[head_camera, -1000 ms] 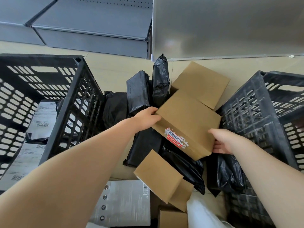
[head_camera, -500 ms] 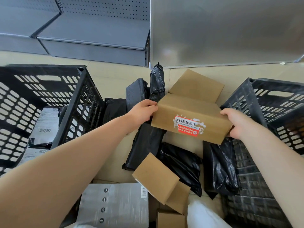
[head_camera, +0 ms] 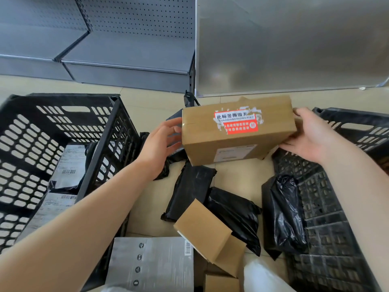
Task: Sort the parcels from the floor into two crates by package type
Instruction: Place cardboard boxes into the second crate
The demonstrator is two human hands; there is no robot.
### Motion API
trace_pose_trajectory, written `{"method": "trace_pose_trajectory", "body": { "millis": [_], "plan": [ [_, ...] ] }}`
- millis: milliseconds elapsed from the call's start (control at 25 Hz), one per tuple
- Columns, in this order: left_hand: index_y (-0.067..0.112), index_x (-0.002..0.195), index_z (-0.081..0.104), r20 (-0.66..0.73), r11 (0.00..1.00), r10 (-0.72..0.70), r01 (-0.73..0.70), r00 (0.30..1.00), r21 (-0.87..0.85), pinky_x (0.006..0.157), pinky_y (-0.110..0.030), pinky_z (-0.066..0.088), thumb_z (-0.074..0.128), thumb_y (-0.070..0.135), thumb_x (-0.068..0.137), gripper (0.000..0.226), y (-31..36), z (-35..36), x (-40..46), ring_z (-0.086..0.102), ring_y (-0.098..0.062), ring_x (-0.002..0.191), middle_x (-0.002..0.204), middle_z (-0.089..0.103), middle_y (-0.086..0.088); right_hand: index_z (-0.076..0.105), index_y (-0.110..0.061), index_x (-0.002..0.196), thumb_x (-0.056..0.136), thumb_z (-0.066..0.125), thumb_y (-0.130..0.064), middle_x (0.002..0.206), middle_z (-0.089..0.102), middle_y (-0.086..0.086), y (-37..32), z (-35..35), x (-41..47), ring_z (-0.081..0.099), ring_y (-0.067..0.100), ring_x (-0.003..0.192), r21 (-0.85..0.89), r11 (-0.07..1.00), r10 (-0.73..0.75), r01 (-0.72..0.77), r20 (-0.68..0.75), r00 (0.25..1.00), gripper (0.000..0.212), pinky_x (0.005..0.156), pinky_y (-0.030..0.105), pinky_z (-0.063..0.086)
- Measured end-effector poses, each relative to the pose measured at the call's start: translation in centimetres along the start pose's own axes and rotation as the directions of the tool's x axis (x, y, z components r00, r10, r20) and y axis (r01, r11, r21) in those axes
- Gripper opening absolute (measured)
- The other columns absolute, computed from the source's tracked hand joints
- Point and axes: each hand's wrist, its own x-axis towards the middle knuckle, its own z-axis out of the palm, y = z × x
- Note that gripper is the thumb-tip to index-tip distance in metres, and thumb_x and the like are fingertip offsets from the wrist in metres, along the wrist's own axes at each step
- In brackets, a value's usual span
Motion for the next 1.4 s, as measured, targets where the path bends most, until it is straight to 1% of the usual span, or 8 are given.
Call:
{"method": "trace_pose_trajectory", "body": {
  "millis": [120, 280, 480, 760, 960, 1080, 1200, 1400],
  "plan": [
    [0.027, 0.124, 0.066, -0.005, 0.999, 0.03, -0.03, 1.0, -0.018, 0.092, -0.033, 0.053, 0.039, 0.007, 0.092, 0.046, -0.6, -0.4, 0.1, 0.066, -0.014, 0.103, 0.106, 0.074, 0.003, 0.061, -0.019, 0.116, 0.1, 0.041, -0.024, 0.112, 0.071, 0.008, 1.4, 0.9, 0.5, 0.064, 0.027, 0.11, -0.005, 1.0, -0.029, 0.029, -0.005, 1.0, 0.026, 0.114, 0.051, 0.037],
    [0.031, 0.127, 0.066, -0.015, 0.998, -0.01, 0.009, 1.0, -0.057, 0.098, -0.044, 0.049, 0.042, 0.018, 0.085, 0.05, -1.2, -0.9, 0.6, 0.055, -0.018, 0.101, 0.098, 0.067, 0.003, 0.06, -0.016, 0.106, 0.093, 0.045, -0.01, 0.101, 0.066, 0.005, 3.1, 1.6, 0.8, 0.065, 0.023, 0.099, -0.08, 0.996, -0.024, 0.029, 0.059, 0.998, 0.021, 0.11, 0.048, 0.041],
    [0.03, 0.124, 0.067, -0.087, 0.997, -0.075, 0.073, 0.993, -0.024, 0.097, -0.045, 0.054, 0.04, 0.032, 0.097, 0.038, -2.9, -2.2, 0.8, 0.062, -0.02, 0.108, 0.114, 0.07, 0.004, 0.06, -0.012, 0.13, 0.096, 0.063, -0.013, 0.121, 0.069, -0.002, 4.9, 2.2, 1.3, 0.064, 0.015, 0.112, -0.215, 0.967, -0.113, 0.134, 0.106, 0.988, 0.035, 0.108, 0.041, 0.045],
    [0.025, 0.133, 0.059, -0.077, 0.993, -0.087, 0.093, 0.993, 0.077, 0.103, -0.034, 0.047, 0.05, 0.03, 0.101, 0.034, -4.7, -2.8, 0.6, 0.062, -0.012, 0.118, 0.122, 0.069, 0.007, 0.058, -0.011, 0.136, 0.097, 0.061, -0.007, 0.119, 0.068, 0.0, 6.3, 3.0, 2.1, 0.063, 0.007, 0.099, -0.203, 0.964, -0.168, 0.173, 0.041, 0.985, 0.04, 0.074, 0.027, 0.05],
    [0.041, 0.139, 0.05, 0.024, 0.99, -0.1, 0.097, 0.995, 0.106, 0.085, -0.028, 0.051, 0.049, 0.015, 0.1, 0.047, -5.1, -2.6, 0.5, 0.065, -0.005, 0.108, 0.122, 0.068, 0.015, 0.055, -0.011, 0.14, 0.092, 0.065, -0.001, 0.124, 0.067, 0.002, 7.3, 3.1, 2.7, 0.063, 0.018, 0.113, -0.271, 0.944, -0.185, 0.187, 0.033, 0.982, 0.051, 0.1, 0.04, 0.051],
    [0.039, 0.147, 0.037, -0.034, 0.983, -0.16, 0.162, 0.987, 0.083, 0.081, -0.037, 0.052, 0.056, 0.019, 0.099, 0.055, -5.6, -2.5, 0.4, 0.061, -0.01, 0.11, 0.131, 0.06, 0.013, 0.054, -0.01, 0.141, 0.093, 0.065, -0.004, 0.122, 0.063, -0.002, 7.5, 3.7, 2.3, 0.06, 0.015, 0.11, -0.304, 0.927, -0.225, 0.221, 0.022, 0.974, 0.049, 0.093, 0.03, 0.048],
    [0.031, 0.147, 0.037, -0.101, 0.966, -0.18, 0.195, 0.978, 0.167, 0.095, -0.042, 0.051, 0.06, 0.028, 0.097, 0.055, -6.5, -3.0, 0.5, 0.059, -0.013, 0.114, 0.137, 0.057, 0.008, 0.055, -0.009, 0.14, 0.096, 0.066, -0.014, 0.125, 0.062, 0.001, 7.4, 4.0, 1.9, 0.057, 0.014, 0.109, -0.353, 0.902, -0.265, 0.248, 0.002, 0.964, 0.046, 0.091, 0.027, 0.045],
    [0.034, 0.151, 0.034, -0.156, 0.921, -0.121, 0.169, 0.98, 0.35, 0.093, -0.031, 0.046, 0.047, 0.043, 0.101, 0.052, -6.3, -1.9, -0.2, 0.058, -0.012, 0.115, 0.13, 0.058, 0.011, 0.052, -0.008, 0.144, 0.098, 0.063, -0.015, 0.129, 0.059, -0.002, 7.8, 4.3, 1.3, 0.054, 0.009, 0.113, -0.457, 0.842, -0.268, 0.287, 0.108, 0.957, 0.048, 0.094, 0.025, 0.04]
  ]
}}
